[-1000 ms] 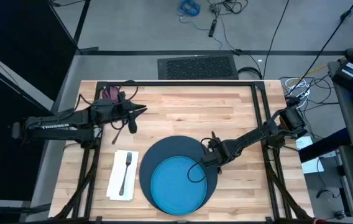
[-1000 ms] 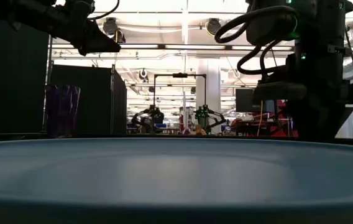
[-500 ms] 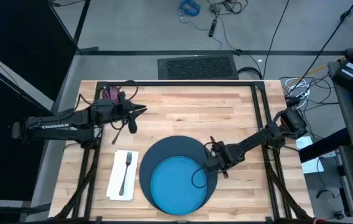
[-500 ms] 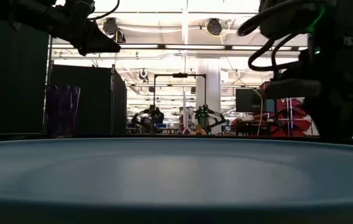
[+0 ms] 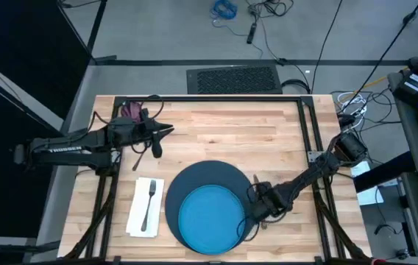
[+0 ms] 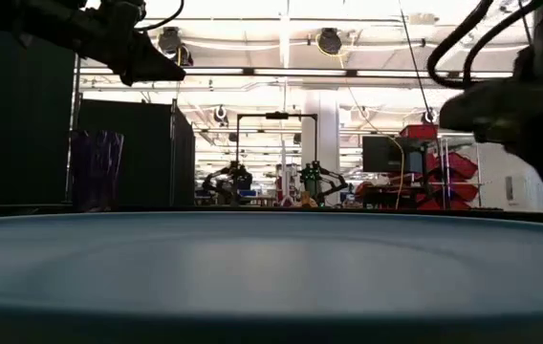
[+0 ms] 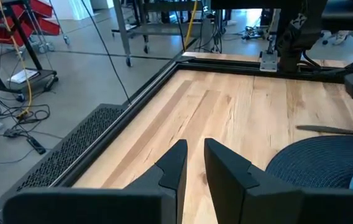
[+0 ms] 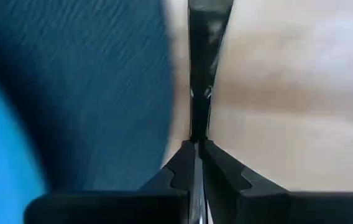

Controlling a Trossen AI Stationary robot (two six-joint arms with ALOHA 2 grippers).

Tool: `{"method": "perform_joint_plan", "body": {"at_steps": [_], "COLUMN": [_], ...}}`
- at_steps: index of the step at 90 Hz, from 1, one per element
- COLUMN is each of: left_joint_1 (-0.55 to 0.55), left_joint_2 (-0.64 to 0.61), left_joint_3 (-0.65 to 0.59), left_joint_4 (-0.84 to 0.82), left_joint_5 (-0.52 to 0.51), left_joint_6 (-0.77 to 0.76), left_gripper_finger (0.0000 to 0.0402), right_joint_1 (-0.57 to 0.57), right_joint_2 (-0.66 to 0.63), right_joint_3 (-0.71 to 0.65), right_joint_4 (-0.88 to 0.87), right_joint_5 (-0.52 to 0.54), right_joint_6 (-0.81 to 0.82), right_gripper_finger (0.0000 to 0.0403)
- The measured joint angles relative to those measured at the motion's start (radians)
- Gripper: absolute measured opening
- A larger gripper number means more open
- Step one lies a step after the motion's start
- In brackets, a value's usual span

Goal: Set table place
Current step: Move the table knife to the right of the table mat

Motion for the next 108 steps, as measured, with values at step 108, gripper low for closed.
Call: {"method": "perform_joint_plan", "body": {"at_steps": [108], "left_joint_1": [-0.039], "left_joint_2": [0.000], "left_joint_3": [0.000], "left_joint_4": [-0.027], "left_joint_5": [0.000], "left_joint_6": [0.000], "left_gripper_finger": [0.0042], "right_joint_1": [0.110], "right_joint_2": [0.003], "right_joint_3": [-0.001], "right_joint_4": [0.005], "right_joint_5": [0.011], "right_joint_6": [0.086], "right_gripper_finger": [0.0042]}}
